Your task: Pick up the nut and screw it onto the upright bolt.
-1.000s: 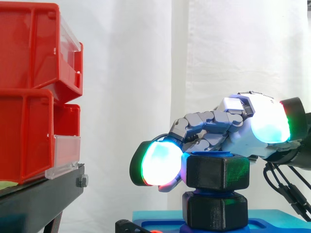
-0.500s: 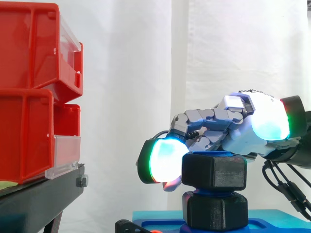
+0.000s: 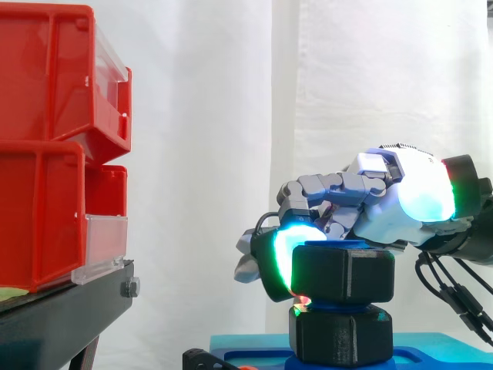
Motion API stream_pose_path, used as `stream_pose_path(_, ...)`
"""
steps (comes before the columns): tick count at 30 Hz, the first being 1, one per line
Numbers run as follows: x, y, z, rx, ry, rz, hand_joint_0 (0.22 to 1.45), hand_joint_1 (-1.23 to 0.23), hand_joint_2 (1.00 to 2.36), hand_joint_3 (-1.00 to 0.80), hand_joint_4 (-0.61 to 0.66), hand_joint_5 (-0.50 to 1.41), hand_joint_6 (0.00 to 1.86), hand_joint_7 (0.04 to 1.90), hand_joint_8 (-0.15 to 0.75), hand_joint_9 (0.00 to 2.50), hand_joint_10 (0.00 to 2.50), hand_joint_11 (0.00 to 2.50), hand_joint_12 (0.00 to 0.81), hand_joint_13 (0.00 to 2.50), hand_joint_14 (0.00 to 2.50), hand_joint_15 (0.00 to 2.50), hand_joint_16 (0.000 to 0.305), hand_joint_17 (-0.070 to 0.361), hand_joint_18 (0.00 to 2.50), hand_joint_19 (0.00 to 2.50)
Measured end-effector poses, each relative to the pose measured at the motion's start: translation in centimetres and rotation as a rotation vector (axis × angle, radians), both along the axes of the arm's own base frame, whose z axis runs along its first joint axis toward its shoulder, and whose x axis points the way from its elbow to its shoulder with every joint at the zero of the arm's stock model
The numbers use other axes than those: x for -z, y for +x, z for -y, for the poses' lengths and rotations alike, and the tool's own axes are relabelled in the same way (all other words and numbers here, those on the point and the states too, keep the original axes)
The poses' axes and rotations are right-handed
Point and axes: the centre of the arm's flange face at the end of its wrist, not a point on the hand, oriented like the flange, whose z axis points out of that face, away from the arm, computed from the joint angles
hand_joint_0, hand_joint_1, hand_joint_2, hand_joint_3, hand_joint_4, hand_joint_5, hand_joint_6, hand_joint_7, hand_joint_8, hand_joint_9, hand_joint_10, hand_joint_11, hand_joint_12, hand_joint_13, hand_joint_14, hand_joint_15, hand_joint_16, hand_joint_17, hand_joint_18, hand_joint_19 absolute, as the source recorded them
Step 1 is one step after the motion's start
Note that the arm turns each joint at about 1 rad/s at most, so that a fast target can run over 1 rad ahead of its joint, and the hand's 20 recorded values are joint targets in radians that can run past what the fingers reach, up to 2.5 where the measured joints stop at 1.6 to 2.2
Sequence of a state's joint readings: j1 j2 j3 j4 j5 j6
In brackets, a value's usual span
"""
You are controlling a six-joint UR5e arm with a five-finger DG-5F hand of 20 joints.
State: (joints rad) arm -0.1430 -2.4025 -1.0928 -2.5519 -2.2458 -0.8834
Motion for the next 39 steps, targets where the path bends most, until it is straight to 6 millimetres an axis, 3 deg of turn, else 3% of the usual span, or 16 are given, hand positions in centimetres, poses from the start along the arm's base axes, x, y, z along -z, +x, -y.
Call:
stream_pose_path(11, -0.4, -0.2, 1.0, -0.004, -0.006, 0.005, 0.5, -0.33, 1.0, -0.5, 0.11, 0.05, 0.58, 1.34, 0.191, 1.27, 0.0, 0.03, 0.257, 0.71, 0.0, 0.0, 0.031, 0.069, 0.49, 0.07)
stream_pose_path(14, -0.5, -0.2, 1.1, -0.005, -0.007, 0.007, 0.49, -0.3, 1.0, -0.5, 0.18, 0.03, 0.5, 1.44, 0.214, 1.19, 0.0, 0.05, 0.287, 0.67, 0.0, 0.0, 0.033, 0.073, 0.45, 0.05)
stream_pose_path(17, -0.7, -0.1, 1.3, -0.006, -0.008, 0.013, 0.48, -0.29, 1.0, -0.5, 0.22, -0.02, 0.5, 1.34, 0.232, 1.1, 0.0, 0.03, 0.303, 0.61, 0.0, 0.0, 0.036, 0.08, 0.39, 0.03)
stream_pose_path(22, -2.0, 0.3, 1.5, -0.012, -0.014, 0.038, 0.46, -0.29, 1.0, -0.5, 0.27, -0.1, 0.5, 0.94, 0.243, 0.9, 0.0, 0.0, 0.333, 0.48, 0.0, 0.0, 0.043, 0.096, 0.28, 0.01)
stream_pose_path(29, -5.0, 1.2, 1.8, -0.034, -0.023, 0.085, 0.45, -0.28, 1.0, -0.5, 0.21, -0.15, 0.5, 0.7, 0.232, 0.7, 0.0, 0.0, 0.34, 0.4, 0.0, 0.0, 0.047, 0.105, 0.2, 0.0)
stream_pose_path(39, -3.8, 1.6, 0.2, -0.026, 0.0, 0.093, 0.44, -0.25, 1.0, -0.5, 0.17, -0.18, 0.5, 0.62, 0.234, 0.58, 0.0, 0.0, 0.349, 0.33, 0.0, 0.0, 0.048, 0.108, 0.12, 0.0)
